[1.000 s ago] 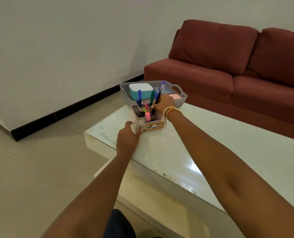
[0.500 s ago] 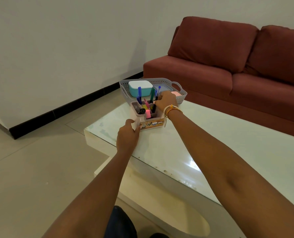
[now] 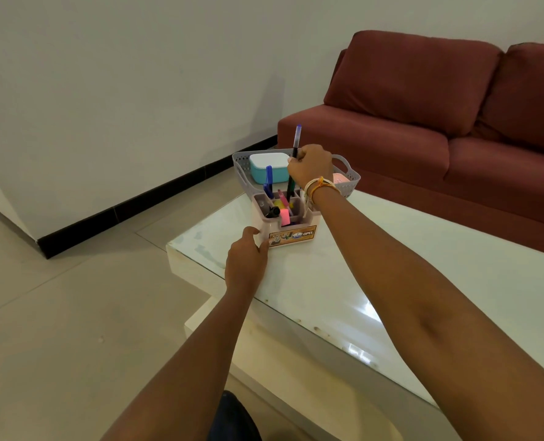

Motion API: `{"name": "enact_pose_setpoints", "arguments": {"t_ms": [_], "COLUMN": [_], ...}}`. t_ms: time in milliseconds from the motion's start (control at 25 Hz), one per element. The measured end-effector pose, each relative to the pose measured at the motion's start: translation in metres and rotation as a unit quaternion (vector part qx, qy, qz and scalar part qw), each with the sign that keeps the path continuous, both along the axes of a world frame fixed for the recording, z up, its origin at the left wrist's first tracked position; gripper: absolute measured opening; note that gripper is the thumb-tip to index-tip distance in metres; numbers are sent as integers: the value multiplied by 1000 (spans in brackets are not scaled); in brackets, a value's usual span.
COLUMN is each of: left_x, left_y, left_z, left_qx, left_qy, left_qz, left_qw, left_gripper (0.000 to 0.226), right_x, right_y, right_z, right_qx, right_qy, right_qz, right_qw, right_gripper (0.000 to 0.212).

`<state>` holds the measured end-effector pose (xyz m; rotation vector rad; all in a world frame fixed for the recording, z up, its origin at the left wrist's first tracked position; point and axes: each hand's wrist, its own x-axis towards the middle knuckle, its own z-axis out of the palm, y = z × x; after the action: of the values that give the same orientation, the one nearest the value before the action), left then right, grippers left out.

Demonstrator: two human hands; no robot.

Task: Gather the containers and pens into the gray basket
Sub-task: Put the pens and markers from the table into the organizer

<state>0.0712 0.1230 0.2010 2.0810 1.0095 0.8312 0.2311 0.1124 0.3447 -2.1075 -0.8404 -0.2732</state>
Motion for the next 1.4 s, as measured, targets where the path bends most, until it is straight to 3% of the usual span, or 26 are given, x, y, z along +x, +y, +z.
{"name": "enact_pose_setpoints", "arguments": {"t_ms": [200,360,480,840,1000,1160,1280,1400], "left_x": [1,2,2,-4,-11,3,22,35], "left_y": [1,1,1,0,-27,-87,-165,-252], "left_z": [1,-1,-1,0,0,0,5,-1], "left_qx": [-3,-1,1,11,158,250,183,181], "left_qy": [3,3,4,-4,107,181,148,169], "left_qz": [1,2,1,-11,-61,-175,-208,-264], "left_qw": [1000,1000,1000,1000,980,935,949,932], "left_gripper": [35,35,34,32,28,21,25,34], "right_x": [2,9,10,-5,-26,-34,-33,-37], "right_y": [6,10,8,-42,-119,-205,-270,-323], "right_z": [-5,-24,-34,-45,-74,-118,-132,-139], "right_qx": [43,-169,-211,-60,11,34,46,22], "right_qy": [-6,21,47,60,72,123,103,55], "right_qz": [-9,18,3,-42,-91,-157,-200,-224], "right_qw": [999,985,976,996,993,979,973,973], "right_gripper": [20,33,39,22,22,26,26,23]}}
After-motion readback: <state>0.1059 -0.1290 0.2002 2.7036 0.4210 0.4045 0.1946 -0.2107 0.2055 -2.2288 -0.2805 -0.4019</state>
